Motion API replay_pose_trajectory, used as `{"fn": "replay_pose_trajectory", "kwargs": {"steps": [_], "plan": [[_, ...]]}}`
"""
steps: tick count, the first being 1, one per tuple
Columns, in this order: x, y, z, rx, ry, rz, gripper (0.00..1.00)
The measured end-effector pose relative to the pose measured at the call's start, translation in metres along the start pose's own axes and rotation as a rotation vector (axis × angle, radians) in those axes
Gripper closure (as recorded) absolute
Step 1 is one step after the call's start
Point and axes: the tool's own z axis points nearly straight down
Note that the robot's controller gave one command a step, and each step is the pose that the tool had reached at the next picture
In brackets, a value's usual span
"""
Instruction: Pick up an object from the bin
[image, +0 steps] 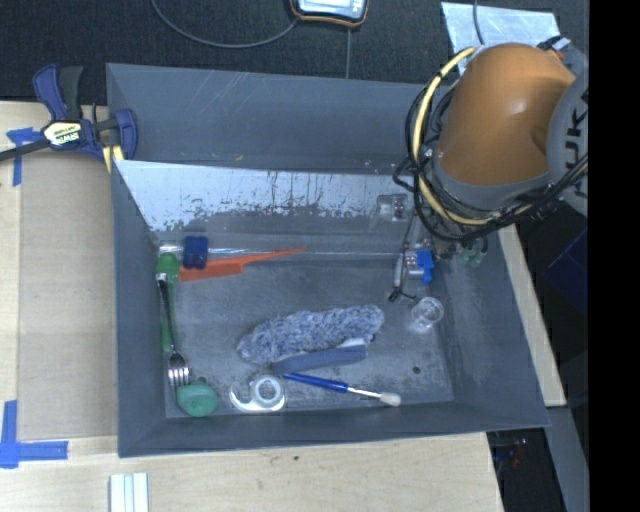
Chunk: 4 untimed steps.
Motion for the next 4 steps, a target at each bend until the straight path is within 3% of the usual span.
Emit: {"fn": "replay_pose_trajectory", "kwargs": {"steps": [1, 2, 3, 4], "plan": [[-0.001, 0.000, -0.005, 0.000, -0.009, 0.000, 0.00], [0.044, 0.027, 0.151, 0.002, -0.013, -0.145, 0.00], [0.053, 0.037, 0.074, 0.002, -0.023, -0.143, 0.00], [0.090, 0.089, 0.135, 0.003, -0.007, -0.402, 0.00]]}}
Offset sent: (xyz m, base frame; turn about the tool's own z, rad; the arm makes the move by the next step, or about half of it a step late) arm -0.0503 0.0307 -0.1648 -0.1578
